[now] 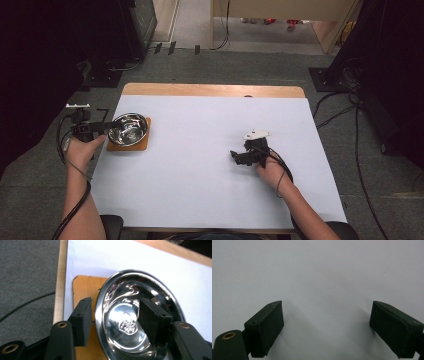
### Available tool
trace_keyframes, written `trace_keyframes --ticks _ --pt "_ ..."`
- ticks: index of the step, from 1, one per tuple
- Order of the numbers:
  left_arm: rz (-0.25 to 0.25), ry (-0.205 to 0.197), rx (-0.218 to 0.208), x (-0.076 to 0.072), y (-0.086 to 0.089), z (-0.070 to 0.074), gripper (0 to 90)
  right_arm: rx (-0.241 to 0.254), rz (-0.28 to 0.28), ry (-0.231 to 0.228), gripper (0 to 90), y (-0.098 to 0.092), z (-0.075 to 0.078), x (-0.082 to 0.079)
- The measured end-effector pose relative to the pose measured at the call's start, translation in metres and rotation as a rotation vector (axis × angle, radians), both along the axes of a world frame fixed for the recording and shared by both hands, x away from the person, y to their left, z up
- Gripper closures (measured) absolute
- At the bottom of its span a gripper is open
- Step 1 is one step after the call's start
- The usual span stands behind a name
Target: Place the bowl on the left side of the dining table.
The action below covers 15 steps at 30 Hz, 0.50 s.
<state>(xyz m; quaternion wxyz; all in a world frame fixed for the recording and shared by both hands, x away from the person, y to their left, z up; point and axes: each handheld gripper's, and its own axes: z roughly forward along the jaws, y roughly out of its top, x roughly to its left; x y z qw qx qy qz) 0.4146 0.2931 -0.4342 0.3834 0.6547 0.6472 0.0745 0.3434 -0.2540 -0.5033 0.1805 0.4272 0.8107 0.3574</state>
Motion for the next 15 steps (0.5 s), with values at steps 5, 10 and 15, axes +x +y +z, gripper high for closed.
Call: trace_keyframes --ticks 5,10,15 --pt "-0.012 -0.009 0.022 -0.001 -0.005 0.007 41.8 0.000 0.000 0.000 11.6 0.000 0.000 0.000" --pt "-0.034 -0.003 0.020 -0.002 -0.012 0.011 40.3 0.000 -0.002 0.002 11.6 0.000 0.000 0.000" --pt "-0.057 -0.008 0.035 -0.002 -0.020 0.015 39.6 0.000 -0.003 0.002 11.6 0.000 0.000 0.000"
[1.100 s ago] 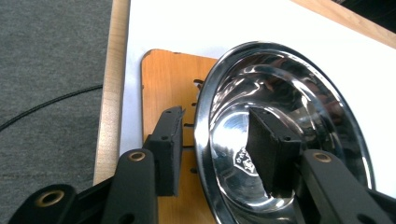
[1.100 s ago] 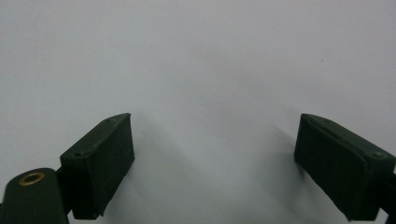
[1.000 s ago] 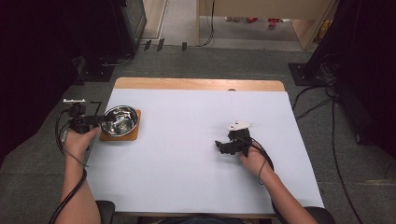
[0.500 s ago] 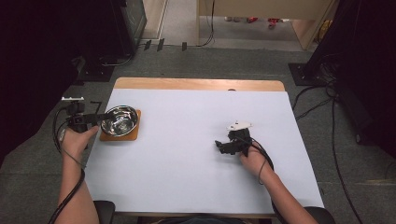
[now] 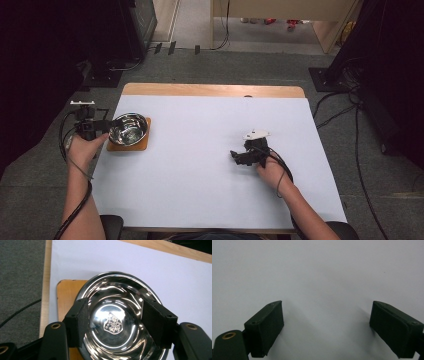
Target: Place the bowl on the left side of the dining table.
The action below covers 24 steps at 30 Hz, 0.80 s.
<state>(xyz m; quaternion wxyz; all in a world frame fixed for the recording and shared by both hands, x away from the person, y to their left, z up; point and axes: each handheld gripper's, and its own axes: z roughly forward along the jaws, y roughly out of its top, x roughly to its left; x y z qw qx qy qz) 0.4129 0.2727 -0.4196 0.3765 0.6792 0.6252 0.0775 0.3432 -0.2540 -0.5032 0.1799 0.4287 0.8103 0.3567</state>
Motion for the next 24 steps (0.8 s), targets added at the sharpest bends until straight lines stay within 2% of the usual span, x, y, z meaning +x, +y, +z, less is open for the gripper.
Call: trace_keyframes --ticks 12,24 --pt "-0.049 -0.018 0.002 0.000 -0.022 0.006 35.7 0.000 0.000 0.000 11.6 0.000 0.000 0.000" --pt "-0.123 -0.040 0.019 -0.003 -0.050 0.014 33.3 0.000 0.000 0.000 11.6 0.000 0.000 0.000"
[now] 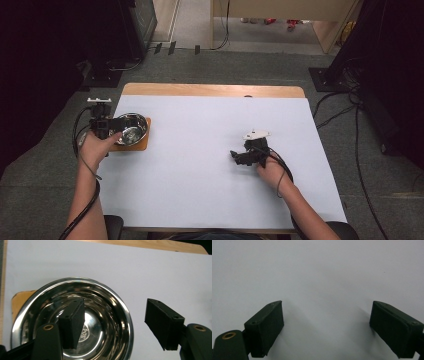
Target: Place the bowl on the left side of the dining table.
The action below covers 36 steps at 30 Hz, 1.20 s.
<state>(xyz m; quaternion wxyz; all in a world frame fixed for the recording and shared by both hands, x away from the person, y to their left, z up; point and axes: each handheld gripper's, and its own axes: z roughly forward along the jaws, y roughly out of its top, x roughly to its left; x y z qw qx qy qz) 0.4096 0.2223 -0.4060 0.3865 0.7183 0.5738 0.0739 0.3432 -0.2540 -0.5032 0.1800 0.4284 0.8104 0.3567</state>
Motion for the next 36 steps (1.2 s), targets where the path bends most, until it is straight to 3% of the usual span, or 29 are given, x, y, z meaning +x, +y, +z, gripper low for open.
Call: trace_keyframes --ticks 7,12,22,26,36 --pt "-0.044 -0.005 0.023 -0.002 -0.018 0.000 32.4 0.000 0.000 0.000 11.6 0.000 0.000 0.000" --pt "-0.078 -0.015 0.006 -0.003 -0.031 0.001 31.2 0.000 0.000 0.000 11.6 0.000 0.000 0.000" --pt "-0.156 -0.025 0.028 -0.007 -0.059 -0.005 28.2 -0.001 0.001 -0.001 11.6 0.000 0.000 0.000" --pt "-0.174 -0.019 0.003 -0.007 -0.068 -0.009 28.1 -0.001 0.001 -0.001 11.6 0.000 0.000 0.000" --pt "-0.234 -0.074 0.016 -0.011 -0.093 -0.016 26.2 0.000 0.001 -0.001 11.6 0.000 0.000 0.000"
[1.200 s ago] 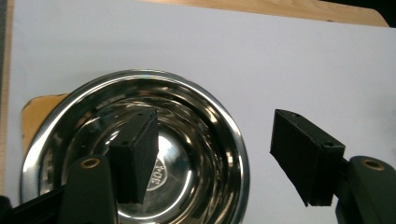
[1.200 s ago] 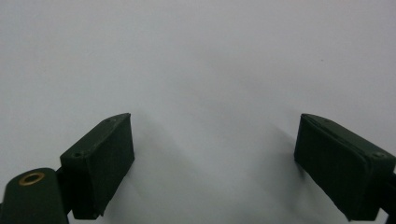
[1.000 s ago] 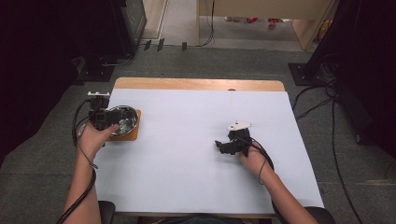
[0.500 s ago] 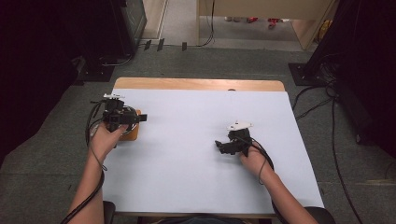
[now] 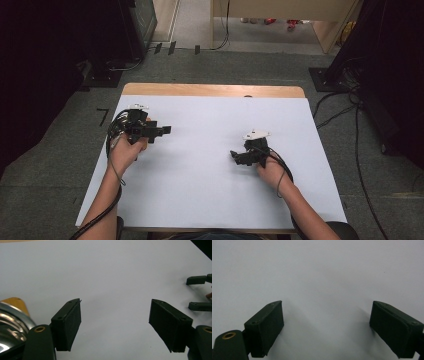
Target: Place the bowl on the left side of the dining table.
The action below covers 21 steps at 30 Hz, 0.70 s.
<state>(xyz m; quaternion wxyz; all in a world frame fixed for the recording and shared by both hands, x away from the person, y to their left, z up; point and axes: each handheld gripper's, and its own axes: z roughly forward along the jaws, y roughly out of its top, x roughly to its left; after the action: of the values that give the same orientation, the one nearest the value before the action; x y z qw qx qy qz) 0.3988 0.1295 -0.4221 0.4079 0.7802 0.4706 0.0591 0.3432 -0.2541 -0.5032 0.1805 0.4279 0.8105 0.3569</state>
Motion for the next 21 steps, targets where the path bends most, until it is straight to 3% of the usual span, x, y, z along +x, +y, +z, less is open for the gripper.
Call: trace_keyframes --ticks 9,13,18,21 --pt "-0.059 -0.024 0.025 -0.004 -0.023 -0.012 24.8 0.000 0.000 0.000 11.6 0.000 0.000 0.000" --pt "-0.080 -0.008 0.026 -0.005 -0.032 -0.018 24.3 0.000 0.000 0.001 11.6 0.000 0.000 0.000" --pt "-0.128 -0.021 0.070 -0.007 -0.045 -0.029 24.6 0.001 0.000 0.001 11.6 0.000 0.000 0.000" --pt "-0.135 -0.013 0.074 -0.007 -0.053 -0.034 24.5 0.001 0.001 0.000 11.6 0.000 0.000 0.000"
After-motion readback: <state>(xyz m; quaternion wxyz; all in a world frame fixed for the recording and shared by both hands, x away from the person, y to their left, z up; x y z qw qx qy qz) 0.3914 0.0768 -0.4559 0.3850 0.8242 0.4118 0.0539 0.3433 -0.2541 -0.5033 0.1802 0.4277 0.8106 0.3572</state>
